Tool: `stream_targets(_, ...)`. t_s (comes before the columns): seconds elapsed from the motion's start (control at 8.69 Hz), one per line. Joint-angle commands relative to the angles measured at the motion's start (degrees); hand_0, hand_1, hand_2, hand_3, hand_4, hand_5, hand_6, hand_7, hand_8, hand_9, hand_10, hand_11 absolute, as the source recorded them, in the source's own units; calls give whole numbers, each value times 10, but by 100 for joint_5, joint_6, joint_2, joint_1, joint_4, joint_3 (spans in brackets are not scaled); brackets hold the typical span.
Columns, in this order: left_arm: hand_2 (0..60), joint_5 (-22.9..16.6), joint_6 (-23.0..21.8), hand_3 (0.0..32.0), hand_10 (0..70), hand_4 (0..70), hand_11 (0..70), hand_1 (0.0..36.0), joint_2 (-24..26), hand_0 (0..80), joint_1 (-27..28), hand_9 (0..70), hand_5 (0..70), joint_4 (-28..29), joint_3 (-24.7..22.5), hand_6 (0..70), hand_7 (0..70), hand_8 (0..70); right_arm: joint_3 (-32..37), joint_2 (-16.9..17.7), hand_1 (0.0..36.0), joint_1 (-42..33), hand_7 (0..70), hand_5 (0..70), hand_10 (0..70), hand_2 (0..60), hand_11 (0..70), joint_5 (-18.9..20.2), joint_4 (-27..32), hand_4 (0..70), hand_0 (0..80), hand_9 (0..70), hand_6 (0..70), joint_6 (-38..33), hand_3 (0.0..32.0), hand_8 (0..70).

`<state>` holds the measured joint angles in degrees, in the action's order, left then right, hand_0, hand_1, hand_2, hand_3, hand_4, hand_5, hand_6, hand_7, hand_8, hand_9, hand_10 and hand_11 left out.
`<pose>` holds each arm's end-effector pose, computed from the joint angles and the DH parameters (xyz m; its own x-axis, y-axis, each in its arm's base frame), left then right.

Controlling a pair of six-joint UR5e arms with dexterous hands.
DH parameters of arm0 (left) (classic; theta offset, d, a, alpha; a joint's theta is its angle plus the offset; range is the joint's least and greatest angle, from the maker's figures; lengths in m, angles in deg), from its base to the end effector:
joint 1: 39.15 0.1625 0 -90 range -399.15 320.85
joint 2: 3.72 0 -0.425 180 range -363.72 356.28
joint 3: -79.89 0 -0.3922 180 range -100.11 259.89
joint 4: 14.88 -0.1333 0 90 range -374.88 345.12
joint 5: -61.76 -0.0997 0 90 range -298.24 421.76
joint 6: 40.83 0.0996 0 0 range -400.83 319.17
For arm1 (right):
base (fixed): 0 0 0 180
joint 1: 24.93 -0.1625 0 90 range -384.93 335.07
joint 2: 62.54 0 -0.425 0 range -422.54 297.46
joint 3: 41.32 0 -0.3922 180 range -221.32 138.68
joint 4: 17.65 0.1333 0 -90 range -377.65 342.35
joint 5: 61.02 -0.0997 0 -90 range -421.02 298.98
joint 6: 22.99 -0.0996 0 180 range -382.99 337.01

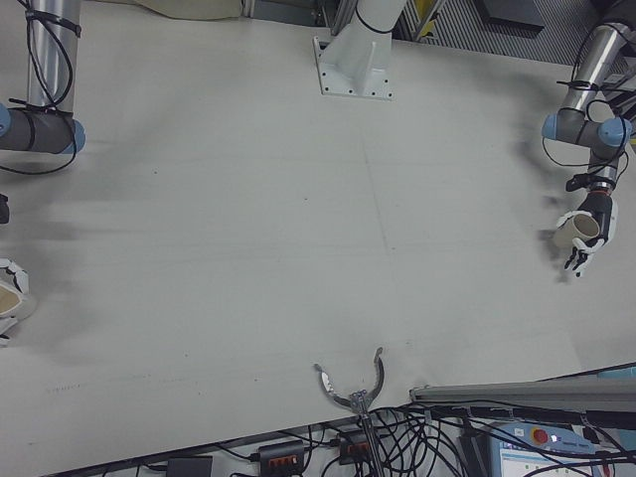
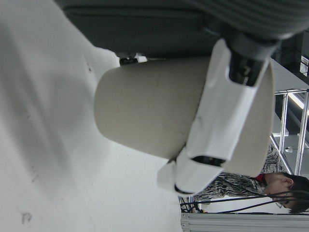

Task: Pour water
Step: 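Lift both cups and bring them toward each other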

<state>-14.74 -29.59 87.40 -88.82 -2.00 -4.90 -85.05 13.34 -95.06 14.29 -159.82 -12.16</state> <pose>0.2110 -0.4905 0.6991 -0.8928 -0.4220 -0.1576 0.0766 0.2026 -0.9763 -0.0349 -0.5631 0.8730 -0.9841 0.0723 0.1623 -0.1540 0.1086 -0.9821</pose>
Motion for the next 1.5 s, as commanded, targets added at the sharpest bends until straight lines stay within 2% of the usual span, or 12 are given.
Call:
stream_targets(0.0,451,-93,79,0,71,700,142,360,71,800,53,47,700,-1222,-1447,129,192,54,-2044,278,360,-1322,695,253,161,600,285,1295,-1762,121,800,651,372,-143,302,465)
stream_targets(0.12,468,-128,79,0,69,700,140,360,289,800,227,47,700,-1793,-1888,131,195,55,-2922,278,360,-1572,700,252,162,600,286,1477,-2336,154,800,644,385,-134,292,459)
stream_targets(0.23,490,-146,88,0,67,700,136,360,918,800,438,44,700,-2616,-2153,135,197,54,-3871,269,360,-1766,669,250,157,600,280,1522,-3246,134,800,623,364,-125,284,446)
stream_targets(0.35,528,-146,97,0,66,700,134,360,1707,800,788,44,700,-3530,-2234,140,201,54,-4742,226,360,-1776,665,249,152,600,272,1575,-4108,169,800,613,373,-116,248,440)
stream_targets(0.46,559,-138,123,0,62,700,130,360,2568,800,1201,41,700,-4426,-2156,136,199,52,-5368,173,360,-1777,700,249,154,600,274,1575,-4543,220,800,629,399,-116,194,450)
stream_targets(0.58,588,-138,167,0,61,700,128,360,3403,800,1501,39,700,-5053,-1799,136,197,52,-5810,-10,360,-1759,700,252,174,600,302,1549,-5000,281,800,671,446,-99,162,474)
stream_targets(0.81,600,-146,150,0,59,700,123,360,4558,800,1670,38,700,-5418,-937,148,202,55,-6488,-825,360,-1462,700,261,242,600,397,1496,-6420,385,800,700,538,399,138,508)
stream_targets(0.92,600,-146,150,0,57,700,121,360,4789,800,1731,38,700,-5533,-847,154,207,56,-6526,-1830,360,-1452,700,261,236,600,388,1931,-7594,420,800,700,561,1334,132,520)
stream_targets(1.04,600,-146,141,0,56,700,118,360,4939,800,1723,39,700,-5595,-776,158,211,57,-6526,-2249,360,-1025,700,260,232,600,381,1935,-7989,444,800,700,572,1613,108,528)
stream_targets(1.15,600,-146,141,0,55,700,117,360,5063,800,1715,40,700,-5648,-732,163,216,58,-6535,-2340,360,-420,700,260,227,600,375,1657,-8045,409,800,700,556,1685,114,525)
stream_targets(1.27,600,-146,132,0,54,700,117,360,5168,800,1706,40,700,-5718,-723,164,216,58,-6544,-2489,360,151,700,261,223,600,369,1411,-8228,417,800,700,564,1956,148,536)
stream_targets(1.38,600,-146,132,0,54,700,116,360,5274,800,1688,40,700,-5849,-732,165,218,58,-6544,-2882,360,740,700,261,220,600,363,1199,-8596,446,800,700,577,2245,158,540)
